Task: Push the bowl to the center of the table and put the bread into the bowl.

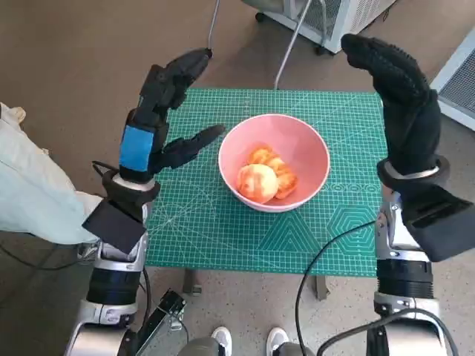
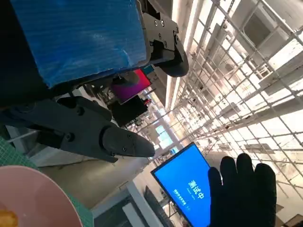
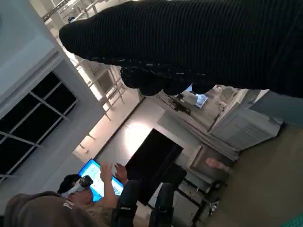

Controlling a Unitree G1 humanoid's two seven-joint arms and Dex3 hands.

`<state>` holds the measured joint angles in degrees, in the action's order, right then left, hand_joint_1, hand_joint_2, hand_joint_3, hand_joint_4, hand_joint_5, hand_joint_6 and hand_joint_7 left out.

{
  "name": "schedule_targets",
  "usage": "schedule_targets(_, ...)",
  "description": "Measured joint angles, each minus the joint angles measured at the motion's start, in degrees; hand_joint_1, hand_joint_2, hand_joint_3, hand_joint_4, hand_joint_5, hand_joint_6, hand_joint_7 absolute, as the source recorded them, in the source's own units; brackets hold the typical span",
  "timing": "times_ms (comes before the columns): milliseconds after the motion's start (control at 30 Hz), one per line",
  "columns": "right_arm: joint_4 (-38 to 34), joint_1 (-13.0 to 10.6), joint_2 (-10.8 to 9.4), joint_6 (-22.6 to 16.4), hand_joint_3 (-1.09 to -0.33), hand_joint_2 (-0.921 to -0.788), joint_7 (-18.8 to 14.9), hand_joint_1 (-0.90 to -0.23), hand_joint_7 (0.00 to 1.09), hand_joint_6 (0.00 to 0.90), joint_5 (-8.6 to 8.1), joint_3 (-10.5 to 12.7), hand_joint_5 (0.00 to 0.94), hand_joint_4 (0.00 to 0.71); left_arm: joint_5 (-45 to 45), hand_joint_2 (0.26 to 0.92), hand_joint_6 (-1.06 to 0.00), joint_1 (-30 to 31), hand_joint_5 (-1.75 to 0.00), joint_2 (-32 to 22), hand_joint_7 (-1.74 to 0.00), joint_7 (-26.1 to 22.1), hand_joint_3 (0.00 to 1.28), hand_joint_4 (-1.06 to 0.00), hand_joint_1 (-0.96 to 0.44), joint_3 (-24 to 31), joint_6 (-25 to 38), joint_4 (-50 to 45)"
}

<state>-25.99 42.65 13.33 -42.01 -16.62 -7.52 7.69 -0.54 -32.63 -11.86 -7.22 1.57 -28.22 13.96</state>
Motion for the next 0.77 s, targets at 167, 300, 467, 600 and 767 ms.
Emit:
schedule_targets(167, -1.0, 0.19, -0.05, -0.93, -0.79, -0.921, 0.25, -0.625, 0.6, -0.001, 0.13, -0.04, 0.019, 0.239, 0.22, 0.921, -0.11, 0.45, -0.08, 0.46, -0.63, -0.07, 0.1, -0.38, -0.3, -0.01, 0.0, -0.26)
schedule_targets(300, -1.98, 0.2, -0.13, -1.78, -0.796, -0.921, 0.53, -0.624, 0.6, -0.001, 0.87, -0.16, 0.018, 0.239, 0.23, 0.921, -0.11, 0.71, -0.08, 0.78, -0.63, -0.08, 0.1, -0.38, -0.3, -0.02, -0.24, -0.32)
schedule_targets(467, -3.27, 0.19, -0.32, -2.65, -0.798, -0.921, 0.66, -0.633, 0.59, -0.001, 0.99, -0.45, 0.013, 0.231, 0.22, 0.921, -0.12, 1.07, -0.08, 1.13, -0.63, -0.09, 0.1, -0.38, -0.3, -0.04, -1.88, -0.03)
schedule_targets(600, -3.67, 0.18, -0.38, -2.96, -0.798, -0.921, 0.62, -0.648, 0.59, -0.001, 0.88, -0.74, 0.007, 0.221, 0.29, 0.921, -0.13, 1.13, -0.08, 1.42, -0.63, -0.09, 0.1, -0.38, -0.31, -0.06, -2.92, 0.6)
schedule_targets(767, -3.86, 0.17, -0.66, -3.36, -0.798, -0.921, 0.26, -0.654, 0.58, -0.001, 0.62, -1.14, 0.003, 0.213, 0.49, 0.921, -0.14, 1.22, -0.08, 2.04, -0.64, -0.09, 0.1, -0.38, -0.31, -0.05, -4.07, 1.59)
